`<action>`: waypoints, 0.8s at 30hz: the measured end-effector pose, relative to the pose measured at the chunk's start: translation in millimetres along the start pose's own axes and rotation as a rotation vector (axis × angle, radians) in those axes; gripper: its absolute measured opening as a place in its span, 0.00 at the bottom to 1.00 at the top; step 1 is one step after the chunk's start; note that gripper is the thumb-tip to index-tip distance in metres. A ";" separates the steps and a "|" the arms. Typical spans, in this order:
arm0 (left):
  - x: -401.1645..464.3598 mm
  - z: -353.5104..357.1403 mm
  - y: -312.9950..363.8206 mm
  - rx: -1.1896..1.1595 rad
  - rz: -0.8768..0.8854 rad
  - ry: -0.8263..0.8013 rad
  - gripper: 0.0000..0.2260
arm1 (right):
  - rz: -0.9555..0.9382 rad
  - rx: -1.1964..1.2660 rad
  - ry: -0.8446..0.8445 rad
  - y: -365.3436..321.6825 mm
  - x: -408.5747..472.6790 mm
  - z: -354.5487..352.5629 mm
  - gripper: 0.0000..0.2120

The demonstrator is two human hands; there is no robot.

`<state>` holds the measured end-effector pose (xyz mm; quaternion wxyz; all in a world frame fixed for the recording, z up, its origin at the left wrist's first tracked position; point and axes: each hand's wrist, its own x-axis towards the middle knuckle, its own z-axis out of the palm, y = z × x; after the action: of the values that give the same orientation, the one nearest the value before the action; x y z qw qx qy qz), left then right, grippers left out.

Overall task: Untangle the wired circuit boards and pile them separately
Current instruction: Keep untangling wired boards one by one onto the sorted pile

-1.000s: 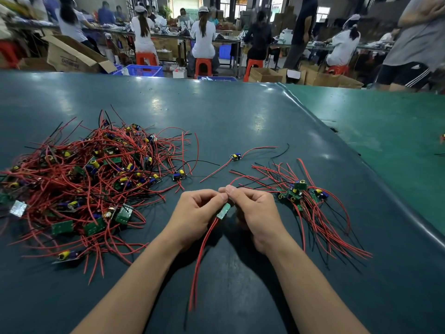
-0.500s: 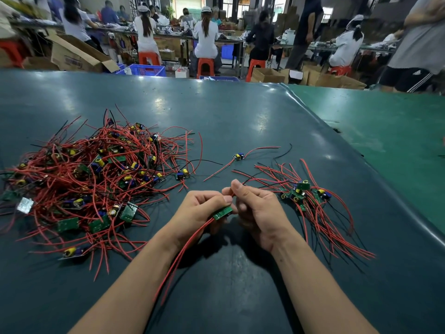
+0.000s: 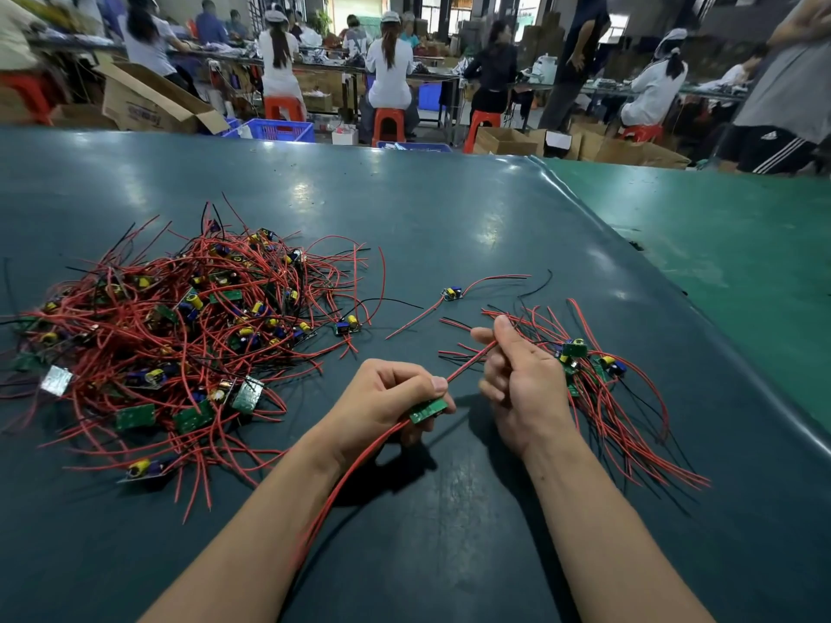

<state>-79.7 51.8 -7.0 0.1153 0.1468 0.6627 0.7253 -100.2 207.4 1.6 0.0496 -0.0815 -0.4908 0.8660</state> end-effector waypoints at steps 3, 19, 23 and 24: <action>-0.2 0.4 -0.4 0.017 0.004 -0.013 0.13 | -0.080 -0.009 0.098 2.8 1.7 -1.1 0.15; 3.6 5.0 -1.0 -0.221 0.059 0.272 0.11 | 0.059 -0.626 -0.353 3.5 -19.8 0.8 0.20; 4.9 4.2 -1.3 -0.233 0.068 0.236 0.12 | 0.053 -0.659 -0.530 1.5 -26.1 3.5 0.07; 5.3 4.0 -1.8 -0.229 0.073 0.221 0.13 | 0.068 -0.630 -0.544 -0.3 -27.1 3.4 0.07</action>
<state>-83.2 57.6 -8.1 0.0313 0.0757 0.5784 0.8117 -74.3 200.2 6.1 -0.1380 0.1229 -0.7239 0.6647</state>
